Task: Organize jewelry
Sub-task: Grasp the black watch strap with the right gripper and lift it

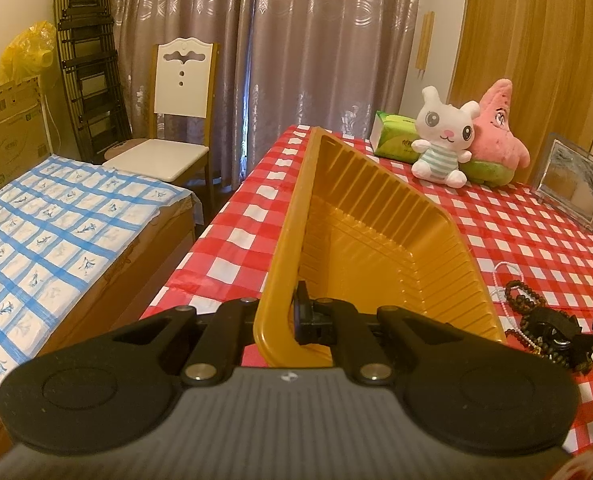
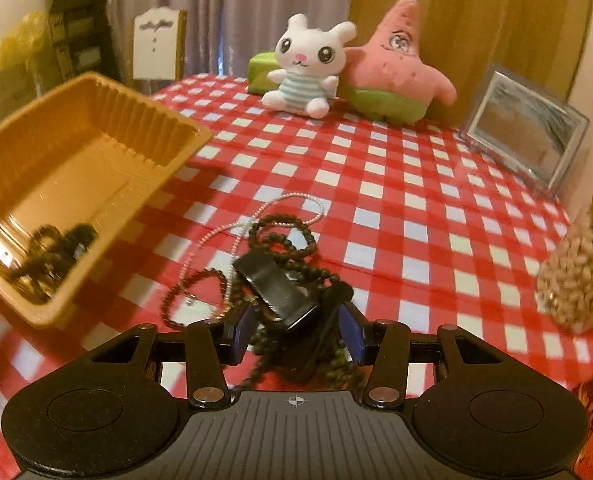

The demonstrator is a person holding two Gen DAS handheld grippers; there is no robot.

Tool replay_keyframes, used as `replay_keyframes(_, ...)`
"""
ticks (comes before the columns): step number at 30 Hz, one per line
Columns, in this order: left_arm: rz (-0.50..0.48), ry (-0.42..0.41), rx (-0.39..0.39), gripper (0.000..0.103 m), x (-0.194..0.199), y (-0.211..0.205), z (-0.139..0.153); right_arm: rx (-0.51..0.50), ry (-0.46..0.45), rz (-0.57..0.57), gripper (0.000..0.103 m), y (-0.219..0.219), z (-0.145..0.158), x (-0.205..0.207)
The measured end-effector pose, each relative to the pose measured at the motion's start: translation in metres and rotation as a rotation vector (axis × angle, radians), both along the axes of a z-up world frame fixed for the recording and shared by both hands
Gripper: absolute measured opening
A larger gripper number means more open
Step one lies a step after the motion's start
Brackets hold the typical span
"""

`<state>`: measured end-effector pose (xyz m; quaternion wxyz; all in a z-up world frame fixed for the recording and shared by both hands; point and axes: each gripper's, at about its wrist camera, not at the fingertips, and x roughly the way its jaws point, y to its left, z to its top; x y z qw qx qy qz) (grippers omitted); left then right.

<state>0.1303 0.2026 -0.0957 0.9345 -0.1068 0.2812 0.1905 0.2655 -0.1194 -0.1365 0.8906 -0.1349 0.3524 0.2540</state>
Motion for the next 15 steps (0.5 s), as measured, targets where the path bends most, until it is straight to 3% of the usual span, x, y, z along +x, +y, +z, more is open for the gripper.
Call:
replay_keyframes(10,-0.002,0.004,0.010,0.005,0.001,-0.002,0.002,-0.192,-0.125,0.181,0.048,0.039,-0.025,0.006)
replay_keyframes(15,-0.005,0.003,0.010,0.005,0.001,-0.003,0.003,-0.251,-0.152,0.215,0.024,0.049,-0.032,0.008)
